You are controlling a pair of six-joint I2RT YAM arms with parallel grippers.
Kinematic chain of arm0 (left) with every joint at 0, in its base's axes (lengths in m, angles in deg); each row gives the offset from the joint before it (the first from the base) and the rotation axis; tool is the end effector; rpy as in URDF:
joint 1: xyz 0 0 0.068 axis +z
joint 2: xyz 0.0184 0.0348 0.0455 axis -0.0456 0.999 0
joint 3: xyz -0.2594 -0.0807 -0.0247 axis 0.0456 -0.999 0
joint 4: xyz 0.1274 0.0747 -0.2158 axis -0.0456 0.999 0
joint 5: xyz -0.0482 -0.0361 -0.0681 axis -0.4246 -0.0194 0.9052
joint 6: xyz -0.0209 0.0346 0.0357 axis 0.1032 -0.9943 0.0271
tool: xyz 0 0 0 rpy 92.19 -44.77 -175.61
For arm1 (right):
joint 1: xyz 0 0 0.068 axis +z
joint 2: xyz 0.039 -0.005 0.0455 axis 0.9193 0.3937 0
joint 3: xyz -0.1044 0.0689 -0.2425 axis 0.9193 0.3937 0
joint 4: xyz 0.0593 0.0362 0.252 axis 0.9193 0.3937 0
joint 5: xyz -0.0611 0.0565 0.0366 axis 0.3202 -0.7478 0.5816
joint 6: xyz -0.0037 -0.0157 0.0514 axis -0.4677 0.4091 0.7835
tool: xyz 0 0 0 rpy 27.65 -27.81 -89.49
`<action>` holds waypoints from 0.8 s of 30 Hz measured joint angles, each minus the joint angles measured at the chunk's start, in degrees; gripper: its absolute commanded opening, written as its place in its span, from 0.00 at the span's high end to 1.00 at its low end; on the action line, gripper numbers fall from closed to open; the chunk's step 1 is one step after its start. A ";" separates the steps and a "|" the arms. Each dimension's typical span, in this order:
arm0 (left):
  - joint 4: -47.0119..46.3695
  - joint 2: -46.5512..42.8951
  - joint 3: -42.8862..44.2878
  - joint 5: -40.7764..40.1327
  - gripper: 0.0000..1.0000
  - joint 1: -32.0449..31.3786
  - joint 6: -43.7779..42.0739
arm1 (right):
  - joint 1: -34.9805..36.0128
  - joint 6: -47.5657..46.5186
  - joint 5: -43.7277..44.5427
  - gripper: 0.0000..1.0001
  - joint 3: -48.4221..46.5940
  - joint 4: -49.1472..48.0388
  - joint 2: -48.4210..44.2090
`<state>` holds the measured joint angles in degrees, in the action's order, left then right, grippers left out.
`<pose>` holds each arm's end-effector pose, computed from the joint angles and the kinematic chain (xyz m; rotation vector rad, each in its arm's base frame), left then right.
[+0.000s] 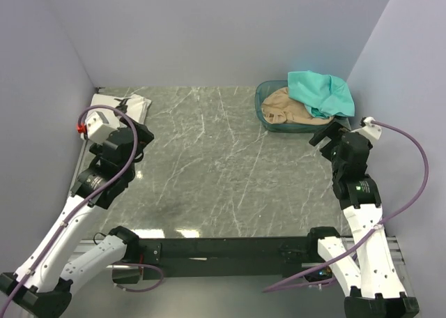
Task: Fold and stack the t-shirts
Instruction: Grab the tshirt from the pile
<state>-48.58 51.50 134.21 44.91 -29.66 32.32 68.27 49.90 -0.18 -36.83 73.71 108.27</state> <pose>0.1532 -0.0517 0.3657 -0.8425 1.6826 -0.2336 0.1604 -0.0055 0.3421 0.6288 1.7942 0.1055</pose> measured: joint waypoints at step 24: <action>-8.66 4.33 -6.45 1.29 0.00 0.00 -3.23 | -9.70 -10.71 3.15 0.02 -49.31 -0.55 63.17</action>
<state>-57.24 55.82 127.76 46.20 -29.66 29.09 58.57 39.19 2.97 -86.14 73.17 171.44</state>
